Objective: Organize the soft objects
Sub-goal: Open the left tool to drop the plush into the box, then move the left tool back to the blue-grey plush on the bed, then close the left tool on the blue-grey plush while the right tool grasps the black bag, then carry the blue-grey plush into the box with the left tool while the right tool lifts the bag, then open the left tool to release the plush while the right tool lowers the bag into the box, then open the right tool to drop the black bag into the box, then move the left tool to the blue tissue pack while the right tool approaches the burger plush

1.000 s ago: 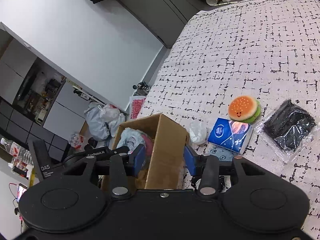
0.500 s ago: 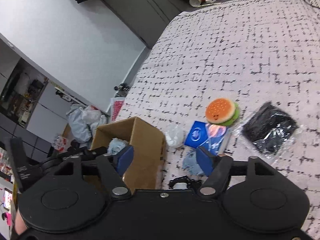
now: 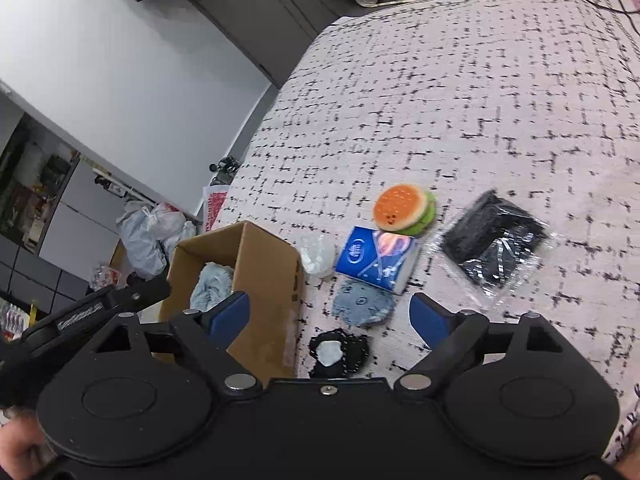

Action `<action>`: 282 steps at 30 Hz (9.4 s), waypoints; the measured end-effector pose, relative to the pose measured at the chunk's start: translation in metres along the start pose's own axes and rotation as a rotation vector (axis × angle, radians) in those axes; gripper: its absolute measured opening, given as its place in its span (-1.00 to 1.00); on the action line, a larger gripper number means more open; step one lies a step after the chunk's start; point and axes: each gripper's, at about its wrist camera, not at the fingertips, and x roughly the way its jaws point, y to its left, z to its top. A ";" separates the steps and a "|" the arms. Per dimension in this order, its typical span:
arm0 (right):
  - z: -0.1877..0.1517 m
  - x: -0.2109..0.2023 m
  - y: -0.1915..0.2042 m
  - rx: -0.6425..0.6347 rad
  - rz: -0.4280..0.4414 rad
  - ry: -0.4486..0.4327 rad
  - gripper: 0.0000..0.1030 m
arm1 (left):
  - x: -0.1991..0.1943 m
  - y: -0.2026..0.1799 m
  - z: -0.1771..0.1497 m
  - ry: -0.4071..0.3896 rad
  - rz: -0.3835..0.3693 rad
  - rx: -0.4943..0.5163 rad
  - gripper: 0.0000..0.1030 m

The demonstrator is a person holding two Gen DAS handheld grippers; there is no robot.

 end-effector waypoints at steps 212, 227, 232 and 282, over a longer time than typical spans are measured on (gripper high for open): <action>-0.001 0.012 0.098 -0.192 0.438 -0.270 -1.00 | 0.036 0.086 -0.057 0.067 -0.082 -0.349 -0.37; -0.005 0.029 0.093 -0.156 0.341 -0.156 -0.90 | 0.041 0.090 -0.057 0.037 -0.101 -0.322 -0.23; -0.007 0.029 0.086 -0.126 0.291 -0.122 -0.87 | 0.041 0.088 -0.056 0.040 -0.092 -0.309 -0.21; 0.024 -0.057 -0.034 0.072 0.117 -0.107 0.91 | -0.009 -0.066 -0.039 -0.038 0.001 -0.044 0.71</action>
